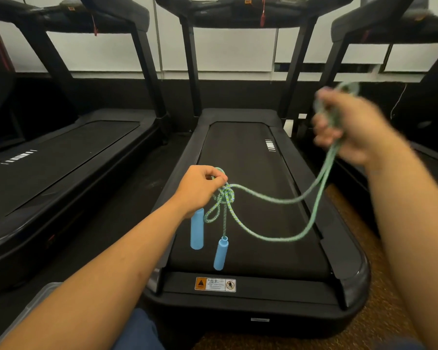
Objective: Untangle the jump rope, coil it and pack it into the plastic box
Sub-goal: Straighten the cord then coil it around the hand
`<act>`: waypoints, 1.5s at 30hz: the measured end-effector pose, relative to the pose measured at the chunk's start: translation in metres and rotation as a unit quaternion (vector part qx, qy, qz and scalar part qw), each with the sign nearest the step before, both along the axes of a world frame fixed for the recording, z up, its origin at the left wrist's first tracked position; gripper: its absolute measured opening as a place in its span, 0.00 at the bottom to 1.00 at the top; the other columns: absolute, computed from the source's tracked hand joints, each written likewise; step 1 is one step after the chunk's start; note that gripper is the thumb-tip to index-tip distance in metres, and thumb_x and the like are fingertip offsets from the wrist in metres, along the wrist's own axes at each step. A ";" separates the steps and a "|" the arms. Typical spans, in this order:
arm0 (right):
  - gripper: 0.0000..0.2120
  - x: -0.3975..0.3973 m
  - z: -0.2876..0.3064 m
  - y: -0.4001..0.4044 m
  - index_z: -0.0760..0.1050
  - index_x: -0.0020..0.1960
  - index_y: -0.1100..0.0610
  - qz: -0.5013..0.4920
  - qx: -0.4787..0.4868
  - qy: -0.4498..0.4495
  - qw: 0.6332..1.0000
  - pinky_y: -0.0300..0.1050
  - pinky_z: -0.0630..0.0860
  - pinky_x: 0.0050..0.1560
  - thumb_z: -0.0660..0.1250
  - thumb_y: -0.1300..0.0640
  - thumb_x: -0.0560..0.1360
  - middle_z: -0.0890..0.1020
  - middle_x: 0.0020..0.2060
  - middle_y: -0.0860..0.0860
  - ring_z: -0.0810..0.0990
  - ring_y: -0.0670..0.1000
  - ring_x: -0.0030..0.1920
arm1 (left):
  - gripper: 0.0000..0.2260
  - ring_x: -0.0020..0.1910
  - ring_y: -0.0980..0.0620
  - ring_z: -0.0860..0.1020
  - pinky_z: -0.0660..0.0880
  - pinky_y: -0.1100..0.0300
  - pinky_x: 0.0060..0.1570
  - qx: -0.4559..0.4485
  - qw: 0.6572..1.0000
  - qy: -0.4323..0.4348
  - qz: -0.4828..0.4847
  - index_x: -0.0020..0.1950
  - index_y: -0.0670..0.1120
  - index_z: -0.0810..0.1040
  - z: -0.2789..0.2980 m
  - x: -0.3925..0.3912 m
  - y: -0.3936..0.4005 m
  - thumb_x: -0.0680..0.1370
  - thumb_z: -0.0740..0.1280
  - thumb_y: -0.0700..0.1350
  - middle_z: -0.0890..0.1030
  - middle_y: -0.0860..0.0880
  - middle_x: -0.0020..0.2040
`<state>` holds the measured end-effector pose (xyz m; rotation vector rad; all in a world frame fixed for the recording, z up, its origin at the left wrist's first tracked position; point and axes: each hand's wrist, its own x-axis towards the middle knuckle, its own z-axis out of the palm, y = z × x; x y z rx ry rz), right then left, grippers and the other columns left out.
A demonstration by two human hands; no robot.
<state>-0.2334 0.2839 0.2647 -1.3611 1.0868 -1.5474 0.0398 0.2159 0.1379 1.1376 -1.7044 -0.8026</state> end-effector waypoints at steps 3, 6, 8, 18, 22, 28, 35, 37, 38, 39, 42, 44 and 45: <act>0.14 0.052 -0.038 -0.015 0.73 0.43 0.55 0.035 0.045 0.274 0.960 0.36 0.61 0.22 0.71 0.45 0.77 0.77 0.32 0.52 0.64 0.45 0.23 | 0.05 0.35 0.55 0.75 0.73 0.59 0.39 -0.009 1.000 0.018 -0.014 0.45 0.42 0.86 0.004 -0.007 0.007 0.78 0.73 0.43 0.83 0.42 0.38; 0.14 0.082 -0.067 -0.023 0.80 0.47 0.57 0.082 0.043 0.446 0.890 0.35 0.64 0.24 0.77 0.47 0.72 0.76 0.32 0.50 0.67 0.43 0.25 | 0.04 0.31 0.60 0.73 0.71 0.65 0.35 -0.021 0.999 0.025 -0.017 0.45 0.42 0.86 0.008 -0.007 0.011 0.78 0.73 0.41 0.81 0.51 0.33; 0.12 0.090 -0.077 -0.025 0.80 0.47 0.60 0.097 0.049 0.482 0.869 0.33 0.64 0.24 0.77 0.52 0.73 0.76 0.31 0.51 0.67 0.42 0.23 | 0.04 0.36 0.57 0.77 0.74 0.62 0.39 -0.027 0.999 0.026 -0.017 0.45 0.43 0.86 0.007 -0.005 0.011 0.78 0.73 0.40 0.85 0.45 0.39; 0.17 0.066 -0.064 -0.034 0.81 0.41 0.62 -0.018 0.018 0.388 0.921 0.42 0.68 0.26 0.72 0.47 0.76 0.82 0.30 0.53 0.71 0.49 0.26 | 0.05 0.32 0.54 0.74 0.72 0.60 0.33 -0.016 1.000 0.006 -0.008 0.43 0.44 0.85 0.002 0.003 0.002 0.78 0.72 0.42 0.83 0.43 0.37; 0.13 0.047 -0.047 -0.035 0.78 0.37 0.58 -0.065 -0.009 0.231 0.971 0.42 0.65 0.27 0.71 0.51 0.76 0.78 0.30 0.52 0.66 0.48 0.24 | 0.05 0.32 0.59 0.75 0.71 0.66 0.35 -0.026 1.000 -0.005 0.007 0.43 0.45 0.85 0.002 0.006 -0.001 0.78 0.72 0.42 0.84 0.51 0.39; 0.10 0.026 -0.017 -0.025 0.75 0.39 0.55 -0.082 -0.066 0.031 0.994 0.38 0.60 0.22 0.67 0.56 0.79 0.75 0.29 0.49 0.61 0.44 0.20 | 0.05 0.26 0.61 0.70 0.67 0.69 0.29 -0.013 0.999 0.014 0.027 0.45 0.41 0.85 0.002 0.007 -0.003 0.78 0.71 0.41 0.79 0.51 0.35; 0.12 -0.003 -0.008 -0.013 0.75 0.37 0.55 0.003 -0.024 0.004 1.000 0.36 0.58 0.22 0.64 0.57 0.79 0.71 0.27 0.50 0.58 0.44 0.19 | 0.05 0.37 0.57 0.77 0.73 0.63 0.41 -0.024 0.999 0.034 0.020 0.46 0.40 0.86 0.003 0.007 0.000 0.78 0.71 0.40 0.84 0.47 0.42; 0.11 -0.004 -0.017 -0.011 0.77 0.38 0.57 0.050 0.043 0.119 0.991 0.36 0.58 0.22 0.65 0.58 0.79 0.72 0.27 0.51 0.59 0.44 0.19 | 0.06 0.39 0.55 0.77 0.74 0.59 0.43 -0.031 0.998 0.042 0.020 0.46 0.42 0.86 0.003 0.006 -0.001 0.78 0.71 0.41 0.85 0.43 0.44; 0.10 -0.002 -0.023 -0.010 0.78 0.39 0.58 0.076 0.076 0.184 0.977 0.36 0.57 0.23 0.67 0.59 0.78 0.73 0.27 0.51 0.60 0.44 0.20 | 0.06 0.38 0.56 0.77 0.73 0.60 0.42 -0.036 0.998 0.042 0.019 0.45 0.43 0.86 0.003 0.005 -0.001 0.79 0.71 0.42 0.85 0.44 0.43; 0.08 0.002 -0.030 -0.010 0.79 0.40 0.59 0.098 0.104 0.243 0.959 0.37 0.57 0.23 0.68 0.59 0.78 0.75 0.28 0.52 0.61 0.45 0.21 | 0.06 0.37 0.58 0.77 0.73 0.63 0.41 -0.040 0.998 0.042 0.016 0.45 0.43 0.86 0.004 0.005 0.000 0.79 0.71 0.43 0.84 0.46 0.41; 0.08 0.019 -0.052 -0.018 0.80 0.45 0.63 0.133 0.144 0.364 0.910 0.39 0.61 0.24 0.72 0.58 0.76 0.80 0.32 0.54 0.63 0.46 0.23 | 0.06 0.38 0.60 0.79 0.74 0.68 0.42 -0.051 0.997 0.064 -0.006 0.46 0.43 0.86 0.007 0.003 0.003 0.79 0.71 0.43 0.85 0.48 0.40; 0.08 0.032 -0.068 -0.027 0.82 0.47 0.62 0.143 0.165 0.416 0.883 0.39 0.66 0.24 0.73 0.57 0.76 0.84 0.37 0.55 0.65 0.46 0.23 | 0.06 0.37 0.61 0.78 0.73 0.69 0.42 -0.061 0.995 0.077 -0.020 0.46 0.41 0.86 0.009 0.001 0.006 0.79 0.71 0.42 0.84 0.48 0.40; 0.09 0.038 -0.077 -0.031 0.83 0.50 0.62 0.147 0.181 0.436 0.869 0.39 0.69 0.25 0.74 0.57 0.75 0.85 0.40 0.56 0.67 0.46 0.23 | 0.06 0.37 0.61 0.78 0.73 0.69 0.42 -0.065 0.994 0.080 -0.026 0.46 0.41 0.85 0.010 0.000 0.008 0.79 0.71 0.42 0.84 0.48 0.39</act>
